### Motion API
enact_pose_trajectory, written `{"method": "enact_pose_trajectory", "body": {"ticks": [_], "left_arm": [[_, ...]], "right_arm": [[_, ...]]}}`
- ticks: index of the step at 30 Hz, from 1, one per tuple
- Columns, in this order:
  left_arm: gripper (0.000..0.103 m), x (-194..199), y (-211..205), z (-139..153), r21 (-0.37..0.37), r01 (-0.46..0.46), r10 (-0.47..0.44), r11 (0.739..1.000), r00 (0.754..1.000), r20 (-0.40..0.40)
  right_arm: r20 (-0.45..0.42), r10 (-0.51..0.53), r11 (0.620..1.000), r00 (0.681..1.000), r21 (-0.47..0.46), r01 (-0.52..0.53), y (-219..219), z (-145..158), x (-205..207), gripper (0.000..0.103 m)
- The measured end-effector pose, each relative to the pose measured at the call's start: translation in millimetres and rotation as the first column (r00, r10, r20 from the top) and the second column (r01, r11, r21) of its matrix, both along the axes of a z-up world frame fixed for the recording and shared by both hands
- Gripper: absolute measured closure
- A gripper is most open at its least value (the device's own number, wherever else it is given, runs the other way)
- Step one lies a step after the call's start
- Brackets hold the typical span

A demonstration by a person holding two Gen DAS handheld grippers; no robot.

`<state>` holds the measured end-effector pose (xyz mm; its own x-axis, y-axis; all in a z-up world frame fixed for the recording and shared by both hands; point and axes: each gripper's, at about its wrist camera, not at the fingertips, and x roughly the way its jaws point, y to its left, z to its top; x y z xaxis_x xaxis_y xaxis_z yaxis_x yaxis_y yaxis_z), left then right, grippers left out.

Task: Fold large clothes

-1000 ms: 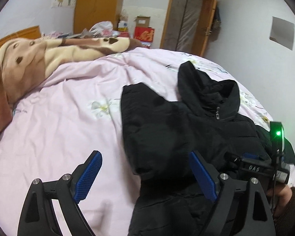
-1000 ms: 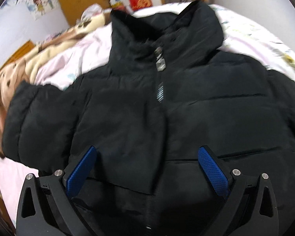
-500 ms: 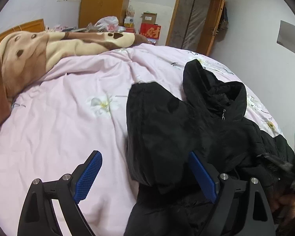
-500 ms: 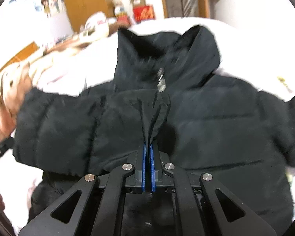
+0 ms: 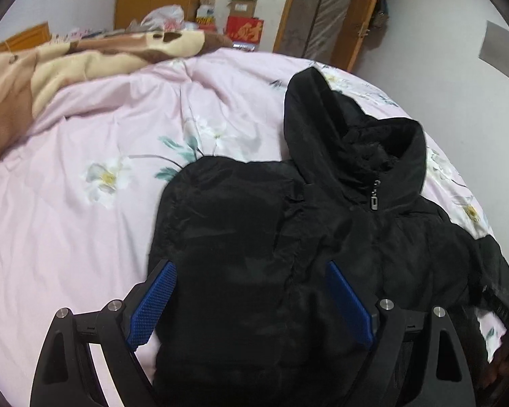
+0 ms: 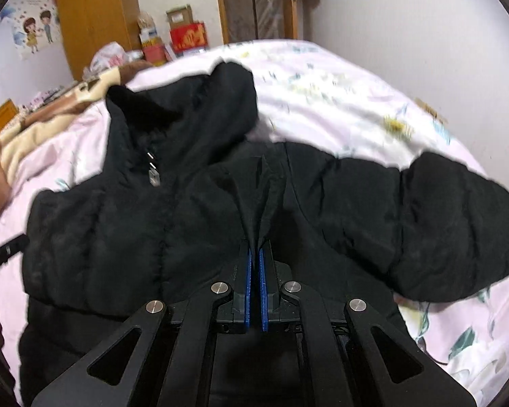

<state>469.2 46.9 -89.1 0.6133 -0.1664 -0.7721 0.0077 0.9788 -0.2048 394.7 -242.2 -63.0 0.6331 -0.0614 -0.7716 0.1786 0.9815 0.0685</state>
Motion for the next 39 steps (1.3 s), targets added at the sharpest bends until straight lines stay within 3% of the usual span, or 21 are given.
{"method": "enact_pose_trajectory", "body": {"ticks": [4,8,13,15,19,22,25,26,28,30,34,39], "left_arm": [[0.013,18.4,2.7,-18.8,0.055,-0.058,0.061,0.997,0.997,-0.056],[0.013,27.2,5.8,-29.7,0.096,-0.054,0.062,0.994,0.995,-0.077],[0.011,34.3,8.9,-40.1,0.117,-0.065,0.078,0.991,0.991,-0.109],[0.011,37.3,10.7,-41.9,0.122,-0.067,0.082,0.99,0.99,-0.119],[0.011,29.5,19.1,-32.1,0.102,-0.102,0.114,0.99,0.985,-0.125],[0.012,13.1,22.4,-19.3,0.099,-0.124,0.135,0.987,0.985,-0.106],[0.012,-9.7,17.4,-4.8,0.089,-0.122,0.129,0.988,0.989,-0.07],[0.012,-15.7,14.3,-1.3,0.092,-0.116,0.123,0.989,0.99,-0.069],[0.012,-32.3,6.2,7.8,0.094,-0.101,0.107,0.99,0.992,-0.064],[0.012,-45.9,-2.2,16.3,0.087,-0.071,0.077,0.994,0.995,-0.061],[0.012,-78.5,-28.4,36.2,0.08,-0.01,0.013,0.997,0.999,-0.038],[0.012,-107.6,-67.9,51.4,0.045,0.048,-0.049,0.998,0.999,0.001]], "right_arm": [[-0.033,-0.007,1.0,0.999,-0.011,0.007,-1.1,-18.9,0.2,0.098],[-0.043,-0.007,0.999,0.999,-0.034,0.005,-4.1,-29.6,6.3,0.097],[-0.06,-0.01,0.997,0.998,-0.077,0.005,-2.5,-34.9,6.6,0.086],[-0.061,-0.025,0.995,0.998,-0.101,0.018,-5.0,-32.5,4.2,0.076],[-0.025,-0.082,0.987,0.996,-0.143,0.077,-18.9,-13.7,-9.9,0.061],[0.007,-0.112,0.975,0.994,-0.193,0.111,-22.6,1.1,-19.8,0.059],[0.063,-0.01,0.992,0.998,-0.128,0.018,-12.1,8.3,-26.1,0.059],[0.046,0.026,0.993,0.999,-0.117,-0.02,-7.8,4.5,-23.1,0.057],[-0.088,0.043,0.99,0.995,-0.128,-0.054,-3.6,-13.5,-11.4,0.056],[-0.116,0.013,0.991,0.993,-0.134,-0.029,-9.8,-16.5,-16.0,0.056],[-0.022,-0.068,0.998,0.997,-0.021,0.067,-48.0,12.1,-56.0,0.056],[0.04,-0.197,0.98,0.98,0.041,0.195,-125.9,42.8,-113.5,0.05]]}}
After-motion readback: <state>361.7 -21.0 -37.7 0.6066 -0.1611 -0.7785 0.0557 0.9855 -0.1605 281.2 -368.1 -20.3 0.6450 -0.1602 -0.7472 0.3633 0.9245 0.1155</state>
